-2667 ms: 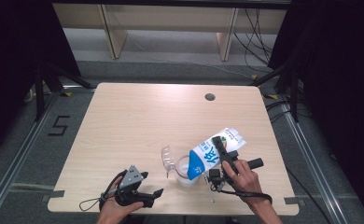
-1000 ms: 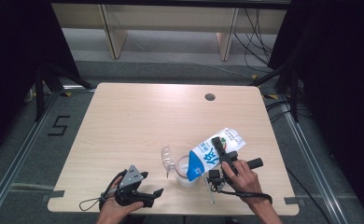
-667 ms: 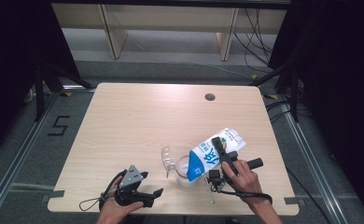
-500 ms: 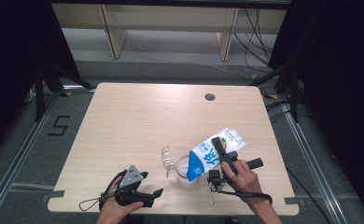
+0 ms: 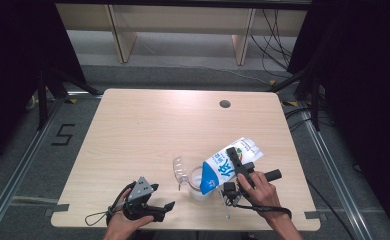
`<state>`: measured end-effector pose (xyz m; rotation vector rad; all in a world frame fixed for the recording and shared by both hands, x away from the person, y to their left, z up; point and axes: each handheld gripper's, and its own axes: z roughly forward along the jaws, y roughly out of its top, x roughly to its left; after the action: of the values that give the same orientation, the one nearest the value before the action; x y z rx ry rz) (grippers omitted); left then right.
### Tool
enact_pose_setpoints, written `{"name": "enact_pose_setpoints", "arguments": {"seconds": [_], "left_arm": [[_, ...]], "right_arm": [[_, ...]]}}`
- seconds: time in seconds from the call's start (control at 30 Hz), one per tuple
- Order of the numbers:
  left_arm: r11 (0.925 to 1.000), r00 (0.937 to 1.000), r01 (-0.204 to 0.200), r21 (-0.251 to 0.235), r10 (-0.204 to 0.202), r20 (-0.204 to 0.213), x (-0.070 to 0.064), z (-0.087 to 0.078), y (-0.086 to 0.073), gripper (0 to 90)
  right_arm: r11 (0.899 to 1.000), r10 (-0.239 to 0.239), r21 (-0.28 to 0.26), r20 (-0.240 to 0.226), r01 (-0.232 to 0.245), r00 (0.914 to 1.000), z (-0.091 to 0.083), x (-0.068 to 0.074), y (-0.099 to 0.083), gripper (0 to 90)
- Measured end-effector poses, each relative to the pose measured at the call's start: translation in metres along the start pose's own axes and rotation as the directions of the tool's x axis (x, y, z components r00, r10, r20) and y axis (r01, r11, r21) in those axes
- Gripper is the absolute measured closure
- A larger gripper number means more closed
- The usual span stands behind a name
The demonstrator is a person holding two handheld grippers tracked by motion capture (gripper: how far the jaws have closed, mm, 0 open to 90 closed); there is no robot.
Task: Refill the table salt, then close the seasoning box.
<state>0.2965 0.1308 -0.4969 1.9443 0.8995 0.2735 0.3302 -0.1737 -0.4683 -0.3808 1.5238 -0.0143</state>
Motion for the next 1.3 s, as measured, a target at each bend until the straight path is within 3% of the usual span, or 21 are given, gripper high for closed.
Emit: {"name": "enact_pose_setpoints", "arguments": {"seconds": [0.03,0.1,0.17,0.43,0.6,0.73,0.8,0.87,0.9,0.93,0.97,1.0,1.03,1.07,1.1,1.13,1.23,1.3], "left_arm": [[1.0000,1.0000,0.001,0.003,-0.001,0.002,0.000,0.000,0.000,16.4],[1.0000,1.0000,0.002,0.002,-0.002,0.001,0.000,0.000,0.000,16.4],[0.9999,1.0000,0.001,0.014,-0.001,-0.010,-0.001,-0.001,0.001,16.4],[0.9999,1.0000,0.004,0.014,-0.004,-0.005,0.000,0.000,0.001,16.4],[0.9998,1.0000,0.004,0.018,-0.004,0.004,-0.001,0.000,0.001,16.4],[0.9999,1.0000,-0.002,0.016,0.002,-0.002,0.000,0.000,0.001,16.4],[1.0000,1.0000,-0.003,0.007,0.003,0.005,0.000,0.000,0.000,16.4],[1.0000,1.0000,0.005,0.007,-0.005,0.006,0.000,0.000,0.000,16.4],[1.0000,1.0000,0.007,0.005,-0.007,0.004,0.000,0.000,0.000,16.4],[1.0000,1.0000,-0.005,0.006,0.005,0.006,0.001,0.001,0.000,16.4],[1.0000,1.0000,0.000,0.010,0.000,0.005,0.001,0.001,0.000,16.4],[0.9998,0.9998,0.018,0.004,-0.018,0.005,0.000,0.001,0.000,16.4],[0.9999,0.9999,0.015,0.006,-0.015,0.004,0.000,0.001,0.000,16.4],[0.9999,0.9999,0.011,0.006,-0.011,0.005,0.000,0.001,0.000,16.4],[0.9999,0.9999,-0.011,0.007,0.011,0.006,0.001,0.001,0.001,16.4],[0.9999,1.0000,-0.009,0.007,0.009,-0.002,0.000,0.000,0.001,16.4],[0.9999,0.9999,0.011,0.000,-0.011,0.001,0.000,-0.001,0.000,16.4],[1.0000,1.0000,0.007,0.004,-0.007,0.002,0.001,-0.001,0.000,16.4]], "right_arm": [[1.000,-0.021,-0.010,0.007,0.021,0.9998,0.000,-0.002,0.000,72.2],[1.000,0.006,0.000,-0.004,-0.006,1.0000,0.000,0.001,0.000,72.4],[0.999,-0.044,-0.012,-0.009,0.044,0.9990,0.000,-0.002,-0.001,72.5],[1.000,-0.025,-0.001,-0.020,0.025,0.9995,0.000,0.000,-0.001,72.6],[1.000,0.017,0.009,-0.014,-0.017,0.9998,-0.001,0.002,-0.002,72.7],[1.000,0.013,0.009,-0.007,-0.013,0.9999,0.000,0.001,-0.003,72.9],[1.000,-0.022,0.000,-0.005,0.022,0.9997,0.000,-0.002,-0.003,72.9],[0.999,0.037,0.003,-0.015,-0.037,0.9992,0.000,-0.001,-0.005,73.1],[0.994,0.111,-0.006,-0.028,-0.111,0.9934,0.000,0.002,-0.005,73.1],[0.996,0.085,-0.021,-0.022,-0.085,0.9962,0.001,-0.001,-0.006,73.2],[0.995,0.094,-0.040,-0.023,-0.095,0.9953,0.002,0.000,-0.007,73.2],[0.993,0.119,-0.007,-0.048,-0.119,0.9918,0.000,0.002,-0.007,73.2],[0.991,0.131,-0.004,-0.044,-0.132,0.9904,0.000,0.003,-0.007,73.2],[0.993,0.113,-0.011,-0.044,-0.114,0.9926,0.000,0.003,-0.007,73.2],[0.998,0.056,0.003,-0.045,-0.056,0.9974,-0.001,-0.001,-0.009,73.2],[0.999,0.044,-0.017,-0.026,-0.045,0.9987,0.000,-0.002,-0.009,73.2],[0.995,0.095,0.008,-0.056,-0.095,0.9939,-0.002,-0.001,-0.010,73.2],[0.996,0.090,-0.003,-0.055,-0.090,0.9945,-0.002,-0.004,-0.011,73.2]]}}
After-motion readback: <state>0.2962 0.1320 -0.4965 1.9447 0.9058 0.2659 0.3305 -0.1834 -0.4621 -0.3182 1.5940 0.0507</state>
